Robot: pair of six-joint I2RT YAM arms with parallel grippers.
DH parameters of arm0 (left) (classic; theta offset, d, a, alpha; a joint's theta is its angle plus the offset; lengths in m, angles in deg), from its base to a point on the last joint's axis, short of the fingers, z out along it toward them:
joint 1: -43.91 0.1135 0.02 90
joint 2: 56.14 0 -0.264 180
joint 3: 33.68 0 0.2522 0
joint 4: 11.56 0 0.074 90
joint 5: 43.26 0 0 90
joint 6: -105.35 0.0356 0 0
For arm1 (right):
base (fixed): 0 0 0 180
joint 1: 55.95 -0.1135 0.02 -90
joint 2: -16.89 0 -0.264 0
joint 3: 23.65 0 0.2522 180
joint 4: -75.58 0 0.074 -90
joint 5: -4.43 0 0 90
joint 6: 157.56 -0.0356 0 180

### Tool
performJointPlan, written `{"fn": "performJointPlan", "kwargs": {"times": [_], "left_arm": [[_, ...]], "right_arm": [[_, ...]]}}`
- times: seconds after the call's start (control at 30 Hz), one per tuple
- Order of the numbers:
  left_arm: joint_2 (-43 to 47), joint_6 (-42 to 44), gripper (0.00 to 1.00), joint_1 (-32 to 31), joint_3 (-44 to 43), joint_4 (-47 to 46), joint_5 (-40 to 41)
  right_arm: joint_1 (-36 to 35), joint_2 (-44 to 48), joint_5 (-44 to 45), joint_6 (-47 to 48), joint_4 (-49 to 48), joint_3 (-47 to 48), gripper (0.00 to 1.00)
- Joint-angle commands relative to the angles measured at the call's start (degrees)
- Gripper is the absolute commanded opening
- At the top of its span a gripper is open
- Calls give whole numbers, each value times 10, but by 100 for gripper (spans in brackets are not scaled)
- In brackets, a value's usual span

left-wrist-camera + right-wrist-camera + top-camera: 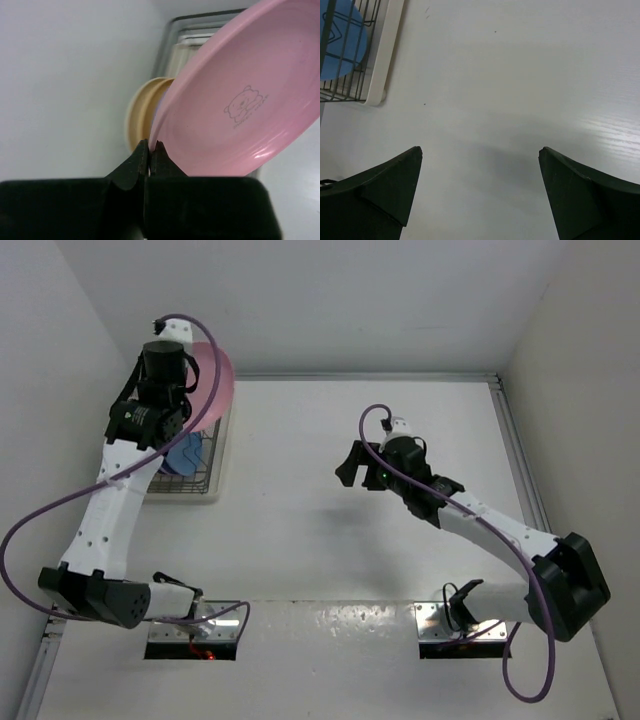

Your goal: Load the plates into the dish rack

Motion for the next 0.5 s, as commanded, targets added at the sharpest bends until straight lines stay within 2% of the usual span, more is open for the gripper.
{"fn": "performJointPlan", "kwargs": {"times": [0.0, 0.17, 0.27, 0.4, 0.43, 0.47], "left_arm": [[-8, 15, 0, 3, 86, -85, 232], [-1, -11, 0, 22, 151, -177, 254], [-14, -69, 0, 27, 156, -177, 285], [-28, -128, 0, 27, 162, -182, 375], [-33, -153, 0, 12, 162, -182, 422], [-33, -153, 0, 11, 162, -182, 422]], "right_arm": [[0, 28, 39, -7, -3, -13, 100], [8, 33, 51, -6, 23, -11, 100], [10, 49, 58, 1, 35, -15, 100], [17, 69, 73, -1, 33, -37, 100], [22, 79, 78, -4, 30, -51, 100], [22, 82, 79, -4, 30, -51, 100]]}}
